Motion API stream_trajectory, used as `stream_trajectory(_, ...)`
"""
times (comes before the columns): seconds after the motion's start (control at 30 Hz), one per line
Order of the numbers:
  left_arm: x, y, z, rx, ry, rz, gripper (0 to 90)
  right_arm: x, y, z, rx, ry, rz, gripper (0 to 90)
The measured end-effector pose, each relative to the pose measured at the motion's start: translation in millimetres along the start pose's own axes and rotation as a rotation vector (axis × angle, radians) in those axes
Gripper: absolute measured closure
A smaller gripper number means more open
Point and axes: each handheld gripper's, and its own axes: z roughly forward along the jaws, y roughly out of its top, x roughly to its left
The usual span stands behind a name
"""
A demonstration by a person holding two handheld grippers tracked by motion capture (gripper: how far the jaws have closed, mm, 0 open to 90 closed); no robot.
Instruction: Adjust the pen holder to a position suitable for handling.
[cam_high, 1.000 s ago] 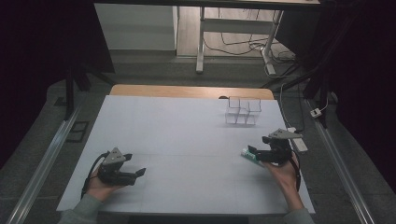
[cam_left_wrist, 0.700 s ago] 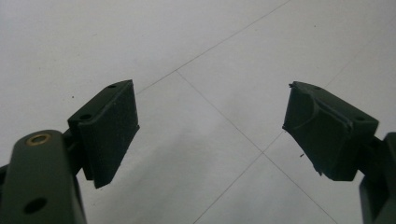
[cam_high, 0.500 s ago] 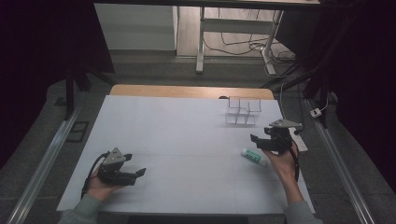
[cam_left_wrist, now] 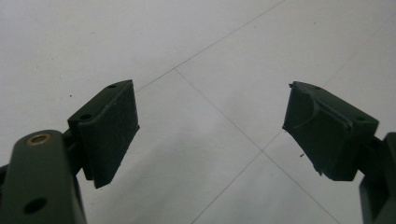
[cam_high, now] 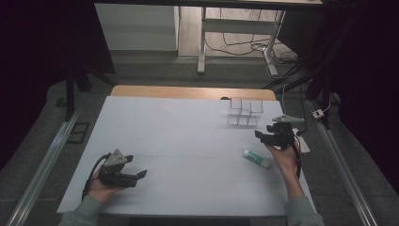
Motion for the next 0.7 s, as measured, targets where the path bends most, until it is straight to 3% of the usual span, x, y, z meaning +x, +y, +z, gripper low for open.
stream_trajectory(0.27,-0.1,0.0,0.6,0.005,0.0,0.002,17.1,-11.0,3.2,7.1,0.019,-0.025,0.019,46.5)
stream_trajectory(0.7,0.2,-0.4,0.1,0.003,0.0,0.002,17.1,-23.9,12.3,19.8,0.038,-0.077,0.031,68.2)
